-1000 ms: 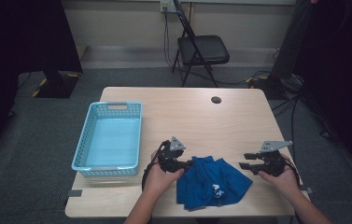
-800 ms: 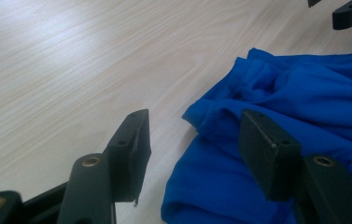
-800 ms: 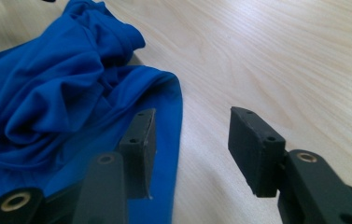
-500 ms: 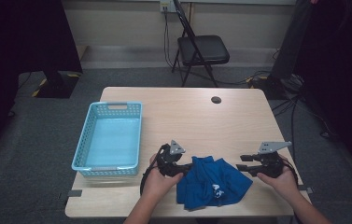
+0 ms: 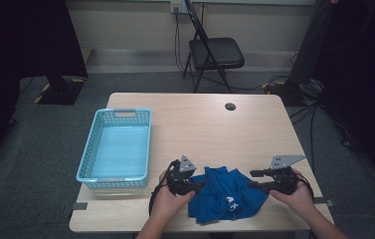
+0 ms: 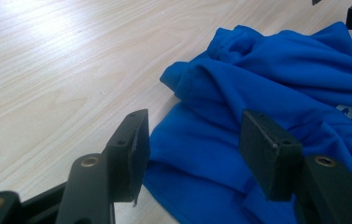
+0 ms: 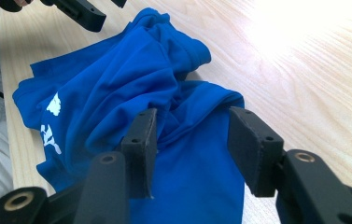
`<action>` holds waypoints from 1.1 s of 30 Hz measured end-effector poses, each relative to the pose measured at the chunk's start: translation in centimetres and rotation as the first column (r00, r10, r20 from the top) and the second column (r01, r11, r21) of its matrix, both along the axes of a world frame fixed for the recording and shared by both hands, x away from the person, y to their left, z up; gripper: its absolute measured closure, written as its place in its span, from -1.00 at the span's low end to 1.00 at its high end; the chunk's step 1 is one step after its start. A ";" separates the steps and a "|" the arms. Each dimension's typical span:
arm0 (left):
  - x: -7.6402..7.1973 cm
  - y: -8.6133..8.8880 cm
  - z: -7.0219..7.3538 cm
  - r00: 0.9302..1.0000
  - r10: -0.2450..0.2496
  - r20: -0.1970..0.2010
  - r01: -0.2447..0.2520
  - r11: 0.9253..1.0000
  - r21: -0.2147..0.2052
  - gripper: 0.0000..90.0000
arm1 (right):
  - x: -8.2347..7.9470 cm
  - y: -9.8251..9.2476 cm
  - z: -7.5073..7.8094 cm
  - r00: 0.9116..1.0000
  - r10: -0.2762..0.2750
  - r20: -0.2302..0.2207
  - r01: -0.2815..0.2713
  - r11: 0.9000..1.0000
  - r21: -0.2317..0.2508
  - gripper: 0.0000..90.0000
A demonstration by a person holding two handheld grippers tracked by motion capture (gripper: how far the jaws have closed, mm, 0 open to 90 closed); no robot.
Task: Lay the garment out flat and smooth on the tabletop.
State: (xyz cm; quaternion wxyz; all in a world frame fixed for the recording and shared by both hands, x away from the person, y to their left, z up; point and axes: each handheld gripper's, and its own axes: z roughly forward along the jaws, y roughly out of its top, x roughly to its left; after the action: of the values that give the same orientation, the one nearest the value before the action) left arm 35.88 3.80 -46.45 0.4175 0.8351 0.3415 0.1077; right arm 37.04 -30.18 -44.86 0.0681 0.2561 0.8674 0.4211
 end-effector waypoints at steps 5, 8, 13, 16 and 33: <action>-0.3 0.0 -0.1 1.000 -0.006 -0.005 0.006 1.000 0.003 -0.05 | -0.2 0.1 -0.1 1.000 0.010 -0.004 -0.010 1.000 0.004 0.16; -0.4 -0.1 -0.2 1.000 -0.015 -0.010 0.015 1.000 -0.002 -0.02 | -0.4 0.3 -0.2 1.000 0.021 -0.005 -0.021 1.000 0.000 0.23; -0.6 -0.2 -0.4 1.000 -0.017 -0.016 0.017 1.000 0.008 0.02 | -0.4 0.4 -0.3 1.000 0.029 -0.004 -0.029 1.000 0.003 0.27; -0.7 -0.3 -0.4 1.000 -0.022 -0.014 0.022 1.000 0.010 0.05 | -0.5 0.5 -0.3 0.999 0.038 -0.010 -0.038 0.999 0.006 0.27; -1.4 -0.7 -0.5 0.999 -0.047 -0.027 0.048 0.999 0.020 0.13 | -0.6 1.6 -0.8 0.993 0.109 -0.052 -0.109 0.994 0.007 0.58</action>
State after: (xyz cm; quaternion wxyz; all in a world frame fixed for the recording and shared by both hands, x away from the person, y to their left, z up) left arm 34.48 3.11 -46.95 0.4065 0.8487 0.3260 0.0903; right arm 36.47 -28.62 -45.66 0.0219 0.2192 0.8807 0.4193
